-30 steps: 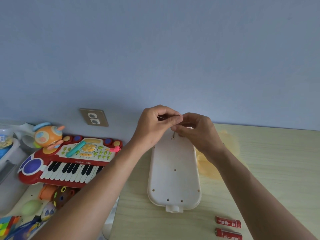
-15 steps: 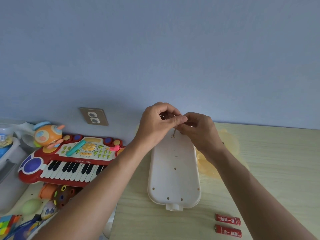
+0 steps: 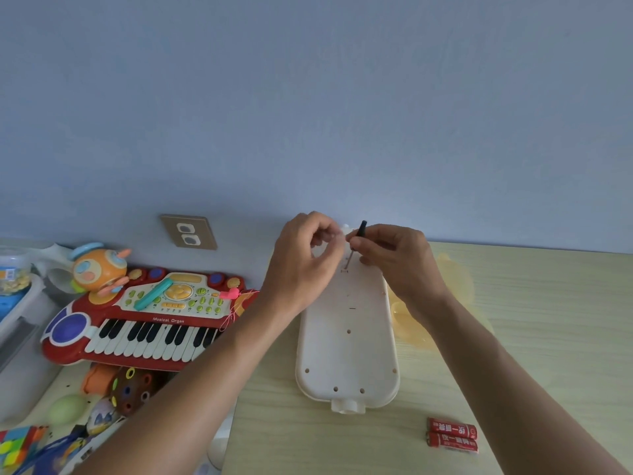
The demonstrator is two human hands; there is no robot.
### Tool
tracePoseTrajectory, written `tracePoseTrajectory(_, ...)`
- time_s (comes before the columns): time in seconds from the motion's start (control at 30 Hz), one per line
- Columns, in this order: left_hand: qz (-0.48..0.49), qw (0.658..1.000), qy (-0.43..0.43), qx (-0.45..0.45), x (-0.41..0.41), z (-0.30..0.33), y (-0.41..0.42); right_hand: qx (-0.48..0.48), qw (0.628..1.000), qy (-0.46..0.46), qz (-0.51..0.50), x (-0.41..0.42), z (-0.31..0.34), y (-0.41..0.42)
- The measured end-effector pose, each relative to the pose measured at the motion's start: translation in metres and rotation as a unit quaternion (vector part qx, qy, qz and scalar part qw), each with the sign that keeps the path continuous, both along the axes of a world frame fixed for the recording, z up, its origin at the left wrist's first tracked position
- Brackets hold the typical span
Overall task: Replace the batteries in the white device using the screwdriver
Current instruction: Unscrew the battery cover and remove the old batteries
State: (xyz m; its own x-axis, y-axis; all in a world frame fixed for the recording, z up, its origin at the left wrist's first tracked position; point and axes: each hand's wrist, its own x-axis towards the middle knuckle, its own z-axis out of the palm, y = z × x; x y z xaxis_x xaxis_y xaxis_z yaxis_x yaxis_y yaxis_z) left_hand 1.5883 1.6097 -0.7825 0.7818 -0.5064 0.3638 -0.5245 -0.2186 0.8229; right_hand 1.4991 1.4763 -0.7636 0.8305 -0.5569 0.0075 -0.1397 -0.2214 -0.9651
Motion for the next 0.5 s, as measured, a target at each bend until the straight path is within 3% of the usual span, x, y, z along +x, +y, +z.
tracePoseTrajectory(0.17, 0.012, 0.978, -0.061, 0.198, -0.015, -0.013, 0.006, 0.026, 0.999, 0.014, -0.028, -0.003, 0.001, -0.003)
tracePoseTrajectory(0.5, 0.005, 0.955, -0.151, 0.257, -0.026, -0.012, 0.0, 0.046, 0.997, 0.06, -0.03, -0.004, -0.006, -0.004)
